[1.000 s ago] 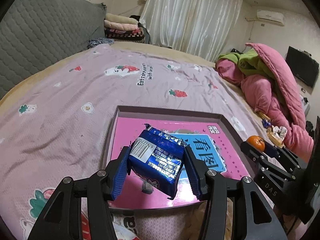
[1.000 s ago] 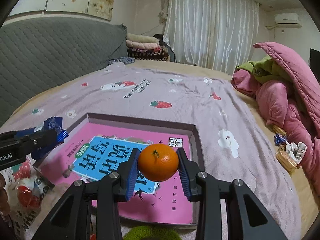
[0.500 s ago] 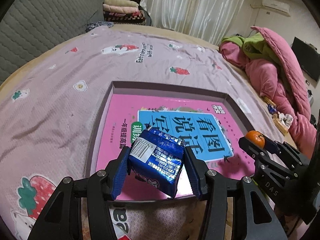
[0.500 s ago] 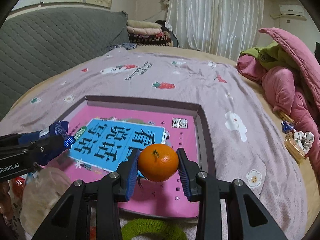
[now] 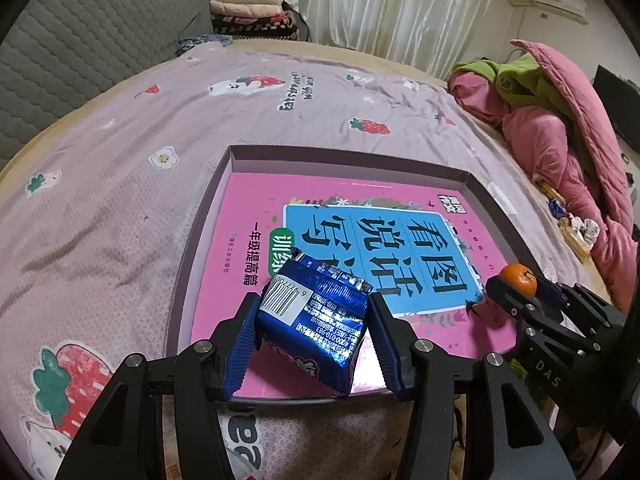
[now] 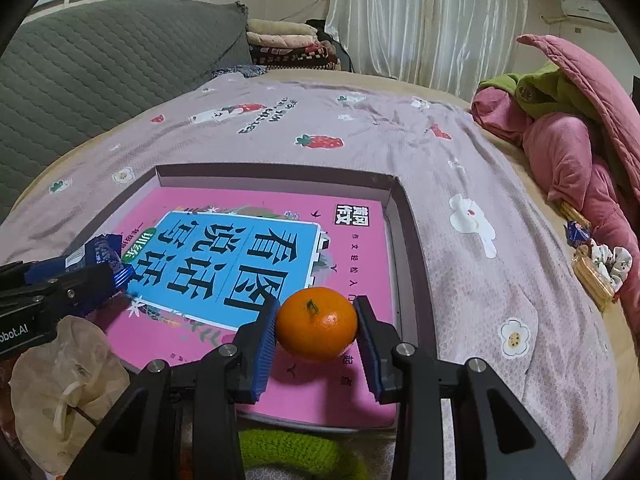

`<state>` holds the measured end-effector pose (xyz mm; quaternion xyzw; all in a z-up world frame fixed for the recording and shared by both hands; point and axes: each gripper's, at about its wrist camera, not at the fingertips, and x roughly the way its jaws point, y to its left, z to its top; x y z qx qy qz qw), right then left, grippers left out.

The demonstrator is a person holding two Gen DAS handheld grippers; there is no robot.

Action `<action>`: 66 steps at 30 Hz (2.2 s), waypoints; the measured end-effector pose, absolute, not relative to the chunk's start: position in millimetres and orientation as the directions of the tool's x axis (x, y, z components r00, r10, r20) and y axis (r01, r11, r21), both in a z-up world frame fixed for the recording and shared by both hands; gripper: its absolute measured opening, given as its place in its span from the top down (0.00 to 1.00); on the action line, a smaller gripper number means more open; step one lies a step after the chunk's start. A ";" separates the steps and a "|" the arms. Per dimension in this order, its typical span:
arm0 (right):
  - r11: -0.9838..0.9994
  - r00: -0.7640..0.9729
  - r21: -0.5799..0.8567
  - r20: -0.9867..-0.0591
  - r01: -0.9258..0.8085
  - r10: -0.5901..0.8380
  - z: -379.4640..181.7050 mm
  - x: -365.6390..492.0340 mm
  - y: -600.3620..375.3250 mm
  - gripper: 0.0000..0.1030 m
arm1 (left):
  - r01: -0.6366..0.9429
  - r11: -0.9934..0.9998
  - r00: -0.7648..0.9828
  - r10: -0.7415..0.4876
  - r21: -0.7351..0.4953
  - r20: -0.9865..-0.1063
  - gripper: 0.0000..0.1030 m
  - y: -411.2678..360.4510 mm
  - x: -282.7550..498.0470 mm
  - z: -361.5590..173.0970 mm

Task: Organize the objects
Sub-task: 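Carry the packet over the pink book in the tray while the right gripper lowers the orange there, then open the left gripper to drop the packet while the right gripper releases the orange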

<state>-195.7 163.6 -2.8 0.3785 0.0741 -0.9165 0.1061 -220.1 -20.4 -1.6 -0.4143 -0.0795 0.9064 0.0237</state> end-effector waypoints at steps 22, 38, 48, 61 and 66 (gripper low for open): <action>-0.975 -0.662 -0.049 -0.741 0.215 -0.109 -10.9 -198.1 169.9 0.63 | 0.055 -0.983 -0.623 0.102 -0.173 -0.776 0.45 -21.0 -226.5 -14.0; -0.975 -0.665 -0.056 -0.740 0.217 -0.106 -10.5 -195.7 171.1 0.62 | 0.074 -0.977 -0.624 0.112 -0.201 -0.773 0.42 -28.2 -227.1 -12.7; -0.976 -0.686 -0.059 -0.721 0.208 -0.103 -5.2 -190.6 175.0 0.54 | 0.063 -0.972 -0.657 0.129 -0.224 -0.742 0.38 -30.3 -220.9 -1.3; -0.981 -0.750 -0.053 -0.652 0.188 -0.109 14.7 -176.5 179.6 0.43 | 0.041 -0.962 -0.702 0.164 -0.269 -0.693 0.31 -37.2 -205.7 17.3; -0.980 -0.771 -0.049 -0.625 0.192 -0.120 24.2 -166.5 183.2 0.40 | 0.009 -0.964 -0.724 0.177 -0.266 -0.667 0.28 -37.5 -192.6 28.2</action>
